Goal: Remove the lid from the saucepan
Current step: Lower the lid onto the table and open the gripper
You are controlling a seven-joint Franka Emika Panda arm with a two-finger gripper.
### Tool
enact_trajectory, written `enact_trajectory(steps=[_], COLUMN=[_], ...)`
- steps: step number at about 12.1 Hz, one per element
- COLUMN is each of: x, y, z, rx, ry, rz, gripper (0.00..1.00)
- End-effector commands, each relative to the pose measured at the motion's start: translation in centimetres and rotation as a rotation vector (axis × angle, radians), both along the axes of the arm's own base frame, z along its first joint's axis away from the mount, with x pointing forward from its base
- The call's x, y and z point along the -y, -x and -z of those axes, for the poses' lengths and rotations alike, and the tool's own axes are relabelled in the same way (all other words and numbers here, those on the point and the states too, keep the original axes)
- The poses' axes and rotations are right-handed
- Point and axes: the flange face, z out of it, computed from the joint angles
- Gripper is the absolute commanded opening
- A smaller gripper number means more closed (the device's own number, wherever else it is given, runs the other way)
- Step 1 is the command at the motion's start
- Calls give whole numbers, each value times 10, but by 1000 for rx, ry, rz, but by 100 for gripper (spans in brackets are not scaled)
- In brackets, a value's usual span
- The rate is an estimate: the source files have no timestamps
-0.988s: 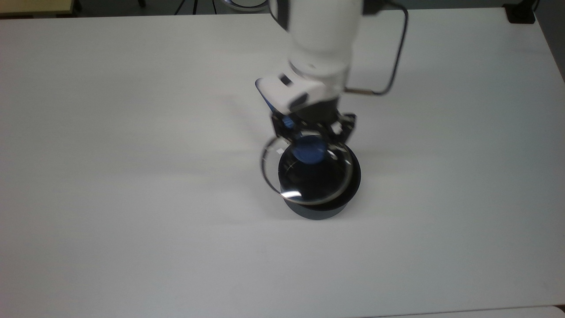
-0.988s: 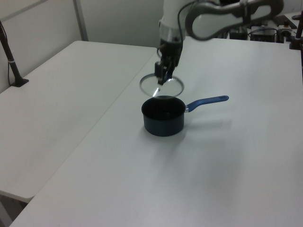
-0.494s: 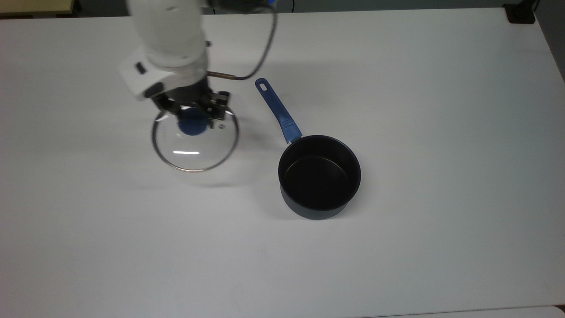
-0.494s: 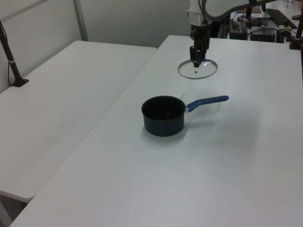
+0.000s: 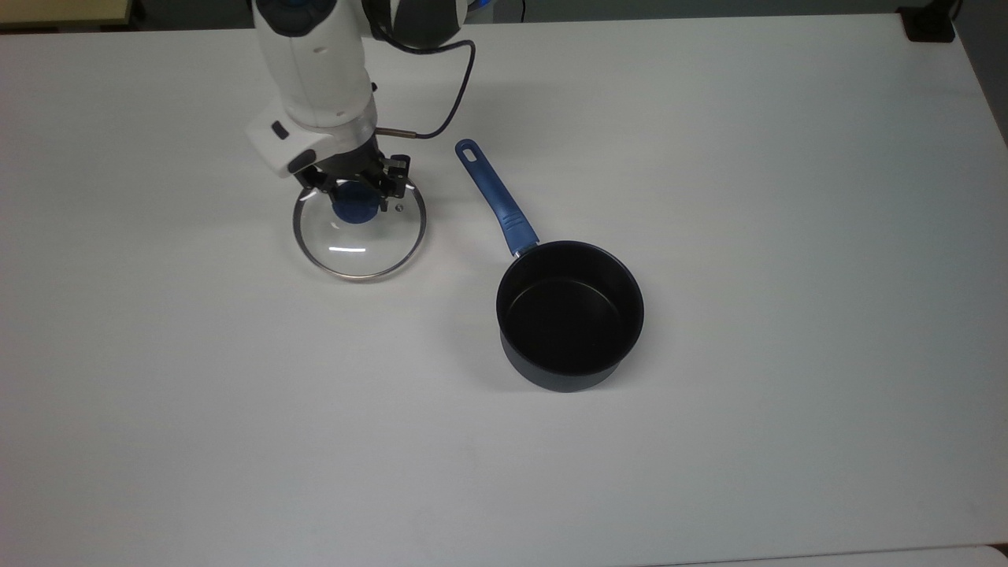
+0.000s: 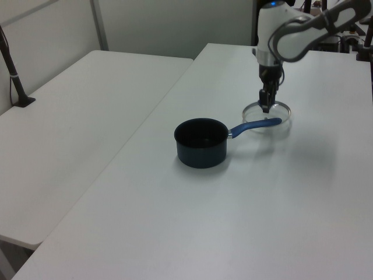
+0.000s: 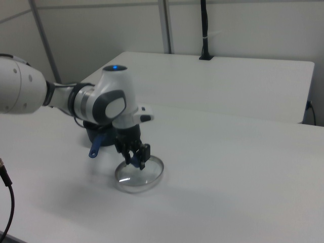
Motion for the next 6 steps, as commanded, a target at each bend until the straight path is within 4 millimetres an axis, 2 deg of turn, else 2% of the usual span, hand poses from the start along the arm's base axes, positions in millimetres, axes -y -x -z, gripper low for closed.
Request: enact_trajectory(steps=[1,3,4,5,6], x=[-8,-8,-8,-7,-6], y=[31,35,35,35,34], z=[3,12,12,11,5], rx=[32,14,14,12,20], ry=[9,7,7,7,7], rz=[-35,-38,-38,-32,-22], gripper=[38,43,58,81,100])
